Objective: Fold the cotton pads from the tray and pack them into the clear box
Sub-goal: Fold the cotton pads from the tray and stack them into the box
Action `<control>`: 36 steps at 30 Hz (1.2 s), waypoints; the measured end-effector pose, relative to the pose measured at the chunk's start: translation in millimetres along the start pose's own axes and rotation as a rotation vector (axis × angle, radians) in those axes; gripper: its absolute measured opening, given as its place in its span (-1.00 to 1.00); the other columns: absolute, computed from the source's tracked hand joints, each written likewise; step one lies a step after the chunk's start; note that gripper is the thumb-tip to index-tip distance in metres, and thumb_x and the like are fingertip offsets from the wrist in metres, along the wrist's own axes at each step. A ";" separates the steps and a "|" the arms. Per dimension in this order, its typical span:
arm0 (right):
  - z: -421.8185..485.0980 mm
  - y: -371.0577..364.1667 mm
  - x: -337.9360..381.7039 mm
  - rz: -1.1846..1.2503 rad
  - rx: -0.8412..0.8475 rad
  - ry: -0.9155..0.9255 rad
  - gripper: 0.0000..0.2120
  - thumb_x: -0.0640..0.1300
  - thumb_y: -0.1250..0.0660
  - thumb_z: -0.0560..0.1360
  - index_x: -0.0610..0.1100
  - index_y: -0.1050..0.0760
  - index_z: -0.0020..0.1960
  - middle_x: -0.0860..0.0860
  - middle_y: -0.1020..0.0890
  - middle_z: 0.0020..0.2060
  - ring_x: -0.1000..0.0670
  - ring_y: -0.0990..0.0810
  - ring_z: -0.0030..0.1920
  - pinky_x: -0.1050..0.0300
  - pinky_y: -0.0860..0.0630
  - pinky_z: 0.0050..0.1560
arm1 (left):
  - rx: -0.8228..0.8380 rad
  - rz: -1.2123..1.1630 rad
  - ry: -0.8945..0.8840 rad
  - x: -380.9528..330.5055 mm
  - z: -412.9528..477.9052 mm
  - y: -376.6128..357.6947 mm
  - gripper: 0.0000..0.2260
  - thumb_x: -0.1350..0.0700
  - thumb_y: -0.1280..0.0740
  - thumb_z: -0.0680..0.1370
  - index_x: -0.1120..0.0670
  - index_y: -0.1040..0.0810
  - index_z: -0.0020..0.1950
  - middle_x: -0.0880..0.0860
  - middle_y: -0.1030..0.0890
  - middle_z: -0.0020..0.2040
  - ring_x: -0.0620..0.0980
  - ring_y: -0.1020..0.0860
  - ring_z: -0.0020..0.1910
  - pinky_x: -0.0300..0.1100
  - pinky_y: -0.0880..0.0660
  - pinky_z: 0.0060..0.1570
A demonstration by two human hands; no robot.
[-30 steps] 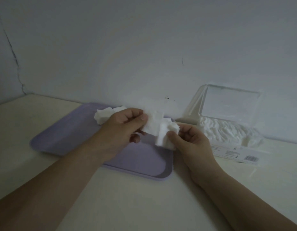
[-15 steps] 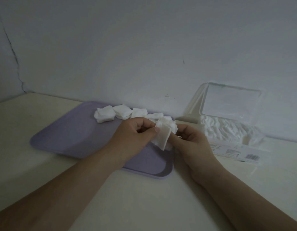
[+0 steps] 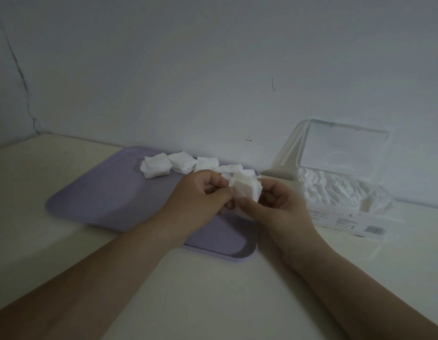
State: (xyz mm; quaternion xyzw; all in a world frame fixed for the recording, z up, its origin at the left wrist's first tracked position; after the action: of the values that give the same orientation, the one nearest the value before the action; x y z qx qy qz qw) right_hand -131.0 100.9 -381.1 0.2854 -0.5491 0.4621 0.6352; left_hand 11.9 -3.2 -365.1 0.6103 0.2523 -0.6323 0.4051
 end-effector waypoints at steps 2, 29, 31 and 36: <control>1.1 5.0 -2.1 -0.177 -0.046 0.079 -0.74 -0.41 -0.42 0.53 -0.18 -0.64 0.16 -0.13 -0.76 0.02 -0.18 -0.73 0.09 -0.17 -0.63 0.23 | 0.008 0.074 -0.005 -0.2 2.4 4.2 -0.81 0.22 -0.49 0.49 0.07 -0.59 0.06 0.00 -0.73 -0.18 -0.12 -0.54 -0.35 -0.37 -0.43 -0.39; -4.3 -5.4 -6.8 -1.037 0.169 0.181 -0.42 -0.16 -0.18 0.63 0.02 -0.22 0.64 0.12 -0.50 -0.09 0.06 -0.46 -0.04 -0.09 -0.49 0.22 | 0.194 0.478 -0.132 4.2 13.5 23.7 -0.87 0.06 -0.56 0.45 0.00 -0.66 -0.06 -0.20 -0.42 -0.52 -0.22 -0.34 -0.52 -0.32 -0.24 -0.46; -6.2 -8.4 -7.1 -1.037 0.221 0.171 -0.41 -0.10 -0.10 0.60 -0.02 -0.20 0.64 0.02 -0.59 0.10 -0.04 -0.53 0.15 -0.20 -0.44 0.31 | 0.184 0.462 -0.123 4.4 13.4 23.5 -0.87 0.08 -0.55 0.45 0.02 -0.66 -0.06 -0.19 -0.43 -0.52 -0.20 -0.35 -0.50 -0.29 -0.28 -0.42; -7.8 -6.8 -4.5 -1.047 0.266 0.137 -0.39 -0.20 -0.11 0.67 0.05 -0.05 0.68 0.11 -0.49 0.43 0.06 -0.36 0.49 -0.12 -0.15 0.56 | 0.206 0.420 -0.138 7.2 12.8 16.7 -0.90 0.09 -0.52 0.46 0.04 -0.66 -0.06 -0.05 -0.60 -0.36 -0.11 -0.50 -0.34 -0.04 -0.47 -0.22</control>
State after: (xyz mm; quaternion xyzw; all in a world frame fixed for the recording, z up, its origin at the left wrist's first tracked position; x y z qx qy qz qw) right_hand -121.4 103.6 -386.3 0.5678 -0.2277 0.1669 0.7732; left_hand 18.9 -24.3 -367.5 0.6430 0.0259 -0.5967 0.4793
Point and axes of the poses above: each hand's wrist, its own z-axis towards the middle knuckle, its own y-axis out of the back of the hand, x = y × z, the point moved 2 cm from there along z, towards the middle knuckle
